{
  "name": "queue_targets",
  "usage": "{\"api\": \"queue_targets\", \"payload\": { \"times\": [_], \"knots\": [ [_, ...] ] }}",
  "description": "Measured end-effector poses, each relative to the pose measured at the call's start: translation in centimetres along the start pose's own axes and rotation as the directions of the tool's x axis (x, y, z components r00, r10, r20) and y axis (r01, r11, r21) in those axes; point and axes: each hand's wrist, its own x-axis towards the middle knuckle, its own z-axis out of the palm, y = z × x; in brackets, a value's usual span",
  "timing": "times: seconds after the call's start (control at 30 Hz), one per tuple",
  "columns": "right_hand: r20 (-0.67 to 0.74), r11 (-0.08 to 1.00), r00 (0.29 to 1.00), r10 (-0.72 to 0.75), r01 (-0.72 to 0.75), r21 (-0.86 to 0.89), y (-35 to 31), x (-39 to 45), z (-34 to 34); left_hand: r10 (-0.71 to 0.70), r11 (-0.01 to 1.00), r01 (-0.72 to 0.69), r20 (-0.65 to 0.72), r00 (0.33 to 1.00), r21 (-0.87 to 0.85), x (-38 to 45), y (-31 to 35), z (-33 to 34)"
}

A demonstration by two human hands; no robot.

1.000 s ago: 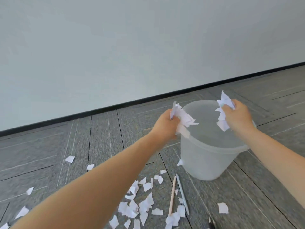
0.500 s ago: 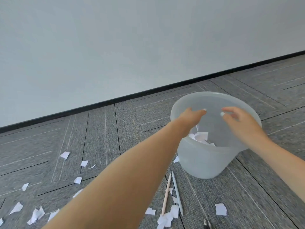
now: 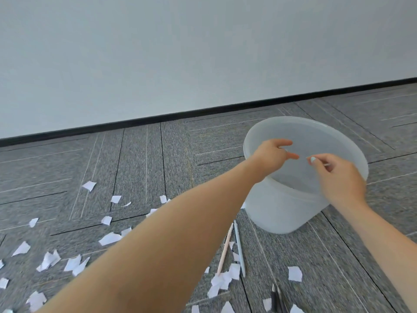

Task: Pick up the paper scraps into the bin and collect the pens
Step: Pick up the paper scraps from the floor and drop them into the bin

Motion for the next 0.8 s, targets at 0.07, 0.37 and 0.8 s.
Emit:
{"api": "queue_targets", "payload": {
  "times": [0.07, 0.37, 0.8],
  "knots": [
    [0.026, 1.000, 1.000, 0.000, 0.001, -0.017, -0.1, -0.1, 0.0, -0.002, 0.999, 0.005, 0.065, 0.998, -0.040, -0.2, 0.4, 0.5],
    [0.037, 0.994, 0.998, -0.059, 0.055, 0.092, 0.2, -0.4, -0.1, 0.008, 0.911, 0.005, 0.032, 0.999, -0.413, -2.3, 0.9, -0.3],
    [0.468, 0.709, 0.553, -0.690, 0.645, 0.284, -11.4, -19.3, 13.4, -0.305, 0.693, 0.489, -0.399, 0.865, 0.530, -25.1, -27.5, -17.5]
  ]
}}
